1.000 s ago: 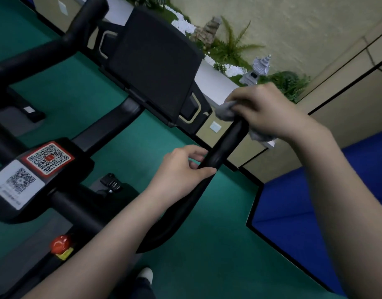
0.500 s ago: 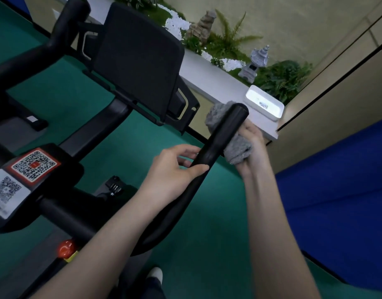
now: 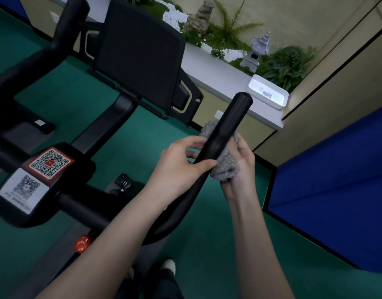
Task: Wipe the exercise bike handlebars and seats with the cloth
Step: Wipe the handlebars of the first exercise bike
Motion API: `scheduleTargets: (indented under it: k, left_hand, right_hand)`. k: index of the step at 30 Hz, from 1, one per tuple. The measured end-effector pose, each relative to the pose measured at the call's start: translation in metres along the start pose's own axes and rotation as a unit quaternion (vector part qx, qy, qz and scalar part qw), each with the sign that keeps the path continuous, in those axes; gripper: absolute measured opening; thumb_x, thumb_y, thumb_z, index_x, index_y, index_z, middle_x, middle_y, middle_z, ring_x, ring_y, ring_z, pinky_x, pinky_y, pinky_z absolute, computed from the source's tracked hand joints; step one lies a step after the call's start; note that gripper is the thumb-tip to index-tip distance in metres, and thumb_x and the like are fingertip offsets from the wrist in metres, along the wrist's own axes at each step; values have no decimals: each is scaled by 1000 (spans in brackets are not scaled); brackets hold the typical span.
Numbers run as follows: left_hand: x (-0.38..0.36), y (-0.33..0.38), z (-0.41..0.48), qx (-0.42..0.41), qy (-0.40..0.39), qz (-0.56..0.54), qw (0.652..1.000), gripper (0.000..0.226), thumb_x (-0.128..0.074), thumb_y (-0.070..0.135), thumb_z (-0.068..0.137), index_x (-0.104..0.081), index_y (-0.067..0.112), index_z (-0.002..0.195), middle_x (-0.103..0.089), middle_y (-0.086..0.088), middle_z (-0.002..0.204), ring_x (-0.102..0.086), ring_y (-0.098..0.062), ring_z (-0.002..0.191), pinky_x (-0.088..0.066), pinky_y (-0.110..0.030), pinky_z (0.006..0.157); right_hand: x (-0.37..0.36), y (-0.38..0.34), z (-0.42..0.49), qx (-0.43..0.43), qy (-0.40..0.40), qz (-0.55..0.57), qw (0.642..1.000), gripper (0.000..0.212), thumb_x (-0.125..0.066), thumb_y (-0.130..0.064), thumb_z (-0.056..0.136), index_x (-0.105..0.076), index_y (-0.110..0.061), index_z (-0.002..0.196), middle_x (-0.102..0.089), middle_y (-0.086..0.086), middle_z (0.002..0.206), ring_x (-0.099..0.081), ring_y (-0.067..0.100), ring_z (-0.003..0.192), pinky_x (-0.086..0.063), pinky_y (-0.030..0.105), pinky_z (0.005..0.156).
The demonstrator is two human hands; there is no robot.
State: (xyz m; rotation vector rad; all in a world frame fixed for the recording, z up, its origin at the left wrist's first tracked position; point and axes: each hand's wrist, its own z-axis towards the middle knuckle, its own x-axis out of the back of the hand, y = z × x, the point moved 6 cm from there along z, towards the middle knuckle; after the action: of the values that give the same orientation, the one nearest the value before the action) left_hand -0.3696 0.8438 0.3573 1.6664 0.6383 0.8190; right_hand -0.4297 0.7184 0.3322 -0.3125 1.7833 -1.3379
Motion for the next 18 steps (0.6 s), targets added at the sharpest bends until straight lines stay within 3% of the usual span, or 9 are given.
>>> scheduleTargets:
  k: [3, 10, 18]
  left_hand:
    - [1, -1, -4, -10, -18, 5, 1000, 49, -78, 15, 75, -63, 25, 120, -65, 12, 110, -61, -4, 99, -49, -14, 84]
    - [8, -10, -15, -10, -28, 30, 999, 45, -76, 15, 77, -63, 24, 119, -66, 12, 103, -62, -3, 95, -47, -11, 81]
    - [24, -3, -31, -70, -34, 124, 989, 28, -67, 25, 86, -65, 25, 114, -60, 11, 111, -60, -3, 95, -47, -20, 87]
  right_hand:
    - [1, 5, -7, -7, 8, -3, 1000, 21, -44, -4, 97, -59, -3, 111, -70, 9, 98, -67, 20, 86, -55, 33, 81]
    - [1, 20, -31, -18, 43, -24, 999, 23, -46, -5, 94, -59, 1, 113, -70, 14, 101, -67, 23, 89, -54, 35, 85]
    - [4, 24, -71, 18, 90, -186, 978, 19, -48, -3, 98, -65, 0, 105, -70, 16, 97, -65, 24, 89, -52, 34, 81]
